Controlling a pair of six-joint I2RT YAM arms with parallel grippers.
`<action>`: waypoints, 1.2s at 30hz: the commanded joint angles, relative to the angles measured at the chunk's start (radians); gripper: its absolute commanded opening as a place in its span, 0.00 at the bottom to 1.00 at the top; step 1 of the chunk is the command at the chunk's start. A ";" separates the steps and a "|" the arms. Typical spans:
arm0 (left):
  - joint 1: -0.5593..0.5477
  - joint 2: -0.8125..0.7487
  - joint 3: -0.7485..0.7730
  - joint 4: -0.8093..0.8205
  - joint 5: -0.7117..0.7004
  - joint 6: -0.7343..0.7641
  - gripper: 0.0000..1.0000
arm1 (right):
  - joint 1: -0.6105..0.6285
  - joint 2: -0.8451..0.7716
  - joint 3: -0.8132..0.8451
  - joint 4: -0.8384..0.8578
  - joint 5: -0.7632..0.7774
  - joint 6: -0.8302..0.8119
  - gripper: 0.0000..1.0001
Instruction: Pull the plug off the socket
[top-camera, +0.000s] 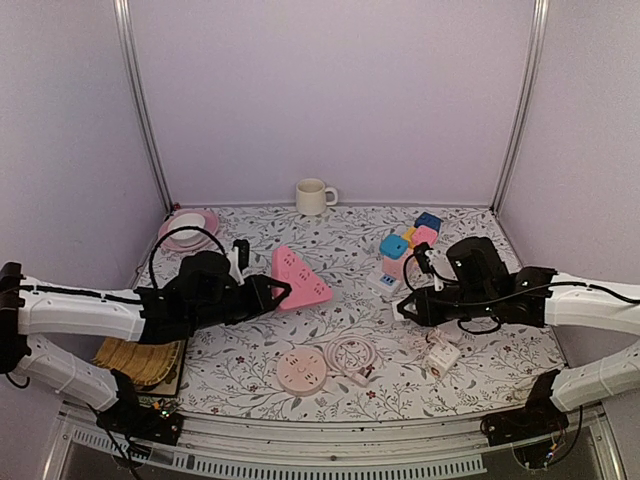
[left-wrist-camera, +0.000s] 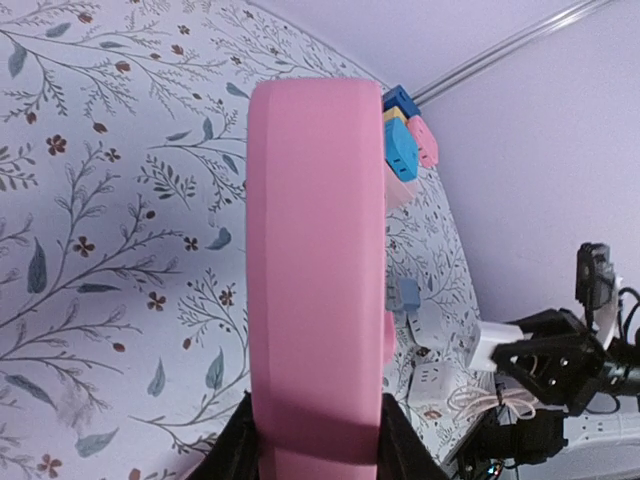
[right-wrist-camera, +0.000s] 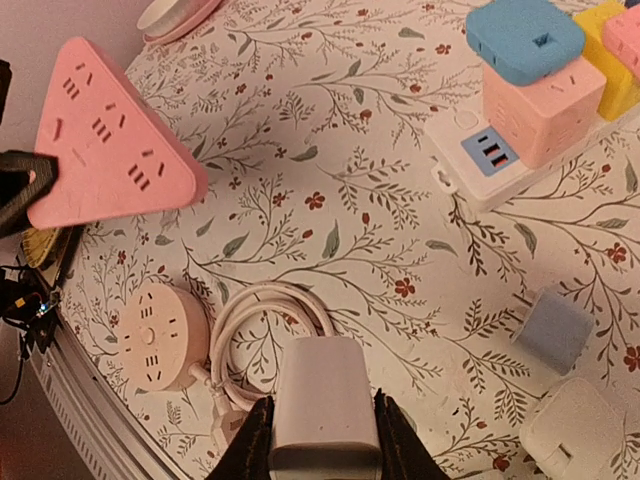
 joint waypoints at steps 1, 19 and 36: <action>0.113 0.020 0.005 0.016 0.129 0.061 0.00 | -0.012 0.060 -0.088 0.137 -0.141 0.043 0.05; 0.446 0.284 0.044 0.173 0.539 0.133 0.00 | -0.035 0.355 -0.142 0.343 -0.246 0.125 0.23; 0.534 0.409 0.103 0.157 0.573 0.188 0.52 | -0.133 0.328 -0.036 0.191 -0.134 0.068 0.96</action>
